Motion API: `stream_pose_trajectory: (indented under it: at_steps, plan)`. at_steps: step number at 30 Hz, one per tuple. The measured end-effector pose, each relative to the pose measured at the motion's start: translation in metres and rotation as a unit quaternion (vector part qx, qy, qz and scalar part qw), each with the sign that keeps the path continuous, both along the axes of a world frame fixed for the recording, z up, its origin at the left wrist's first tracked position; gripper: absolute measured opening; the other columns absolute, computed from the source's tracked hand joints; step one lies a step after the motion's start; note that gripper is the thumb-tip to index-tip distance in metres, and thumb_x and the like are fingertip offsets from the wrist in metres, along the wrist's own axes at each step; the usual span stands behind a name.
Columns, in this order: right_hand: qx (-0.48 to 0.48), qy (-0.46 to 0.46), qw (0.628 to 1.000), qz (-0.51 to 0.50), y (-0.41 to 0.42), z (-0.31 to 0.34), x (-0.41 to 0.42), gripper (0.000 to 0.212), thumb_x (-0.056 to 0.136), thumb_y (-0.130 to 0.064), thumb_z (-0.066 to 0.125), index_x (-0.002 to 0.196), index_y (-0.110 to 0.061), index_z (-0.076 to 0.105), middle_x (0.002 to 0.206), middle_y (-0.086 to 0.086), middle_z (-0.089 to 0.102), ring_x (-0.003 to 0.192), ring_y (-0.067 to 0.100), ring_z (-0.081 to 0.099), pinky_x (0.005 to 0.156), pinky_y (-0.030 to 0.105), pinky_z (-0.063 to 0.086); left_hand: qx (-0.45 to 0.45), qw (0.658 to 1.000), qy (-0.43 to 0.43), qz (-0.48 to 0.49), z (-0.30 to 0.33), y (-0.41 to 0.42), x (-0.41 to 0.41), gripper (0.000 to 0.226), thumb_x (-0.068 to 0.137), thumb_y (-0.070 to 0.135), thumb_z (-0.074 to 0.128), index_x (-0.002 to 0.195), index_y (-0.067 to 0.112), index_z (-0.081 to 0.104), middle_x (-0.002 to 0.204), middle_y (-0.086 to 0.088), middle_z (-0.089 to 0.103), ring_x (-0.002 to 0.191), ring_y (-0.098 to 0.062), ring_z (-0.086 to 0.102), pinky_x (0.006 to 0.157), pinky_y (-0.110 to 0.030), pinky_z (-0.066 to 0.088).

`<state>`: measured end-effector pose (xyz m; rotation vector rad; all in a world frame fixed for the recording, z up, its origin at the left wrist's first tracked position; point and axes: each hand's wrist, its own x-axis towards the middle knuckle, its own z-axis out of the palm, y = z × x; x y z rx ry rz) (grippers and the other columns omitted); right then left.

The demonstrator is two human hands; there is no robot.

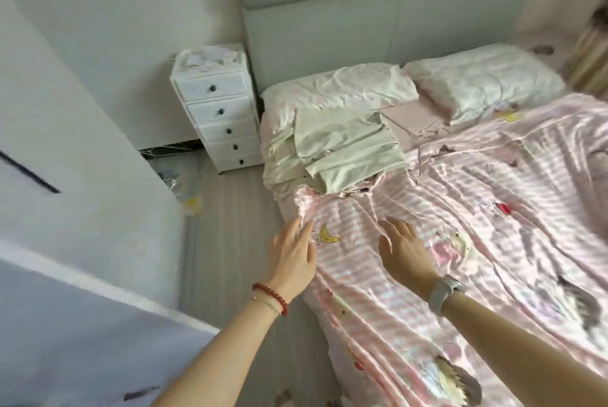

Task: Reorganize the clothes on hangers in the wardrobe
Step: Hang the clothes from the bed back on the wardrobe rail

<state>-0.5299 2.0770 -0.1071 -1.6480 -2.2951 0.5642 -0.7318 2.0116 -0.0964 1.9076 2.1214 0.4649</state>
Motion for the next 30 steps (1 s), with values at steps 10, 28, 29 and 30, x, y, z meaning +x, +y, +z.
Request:
stream_pose_trajectory:
  at_steps: [10, 28, 29, 30]
  plan:
    - [-0.084, 0.064, 0.979, -0.172, 0.167, -0.037, 0.046, 0.038, 0.094, -0.012, 0.040, 0.131, -0.004, 0.042, 0.136, 0.017, 0.044, 0.126, 0.030, 0.041, 0.102, 0.033, 0.033, -0.085, 0.994, -0.006, -0.068, -0.065, 0.220, 0.020, 0.046, 0.093, 0.022, 0.041, 0.138, 0.018, 0.034, 0.147, -0.004, 0.028, 0.133, -0.021, 0.030, 0.105, -0.037, 0.028]
    - [-0.263, 0.143, 0.877, -0.375, 0.451, -0.231, 0.070, 0.035, 0.095, -0.014, 0.031, 0.130, -0.015, 0.036, 0.094, 0.008, 0.048, 0.074, 0.019, 0.048, 0.072, 0.033, 0.042, -0.214, 0.963, 0.090, -0.135, -0.284, 0.444, 0.025, 0.061, 0.092, 0.047, 0.030, 0.146, 0.035, 0.006, 0.156, -0.002, -0.001, 0.141, -0.028, -0.009, 0.109, -0.060, 0.002]
    - [-0.266, 0.148, 0.874, -0.380, 0.458, -0.236, 0.070, 0.032, 0.092, -0.011, 0.031, 0.123, -0.017, 0.036, 0.088, 0.004, 0.046, 0.075, 0.019, 0.045, 0.075, 0.037, 0.040, -0.219, 0.960, 0.103, -0.138, -0.290, 0.445, 0.023, 0.059, 0.092, 0.048, 0.030, 0.146, 0.036, 0.007, 0.156, -0.002, 0.001, 0.141, -0.028, -0.007, 0.109, -0.059, 0.005]
    - [-0.273, 0.152, 0.866, -0.391, 0.464, -0.241, 0.071, 0.036, 0.089, -0.008, 0.032, 0.124, -0.013, 0.035, 0.087, 0.004, 0.044, 0.079, 0.019, 0.044, 0.078, 0.041, 0.039, -0.222, 0.956, 0.120, -0.147, -0.296, 0.444, 0.020, 0.058, 0.092, 0.049, 0.028, 0.145, 0.037, 0.008, 0.156, -0.001, 0.002, 0.141, -0.028, -0.005, 0.109, -0.058, 0.008]
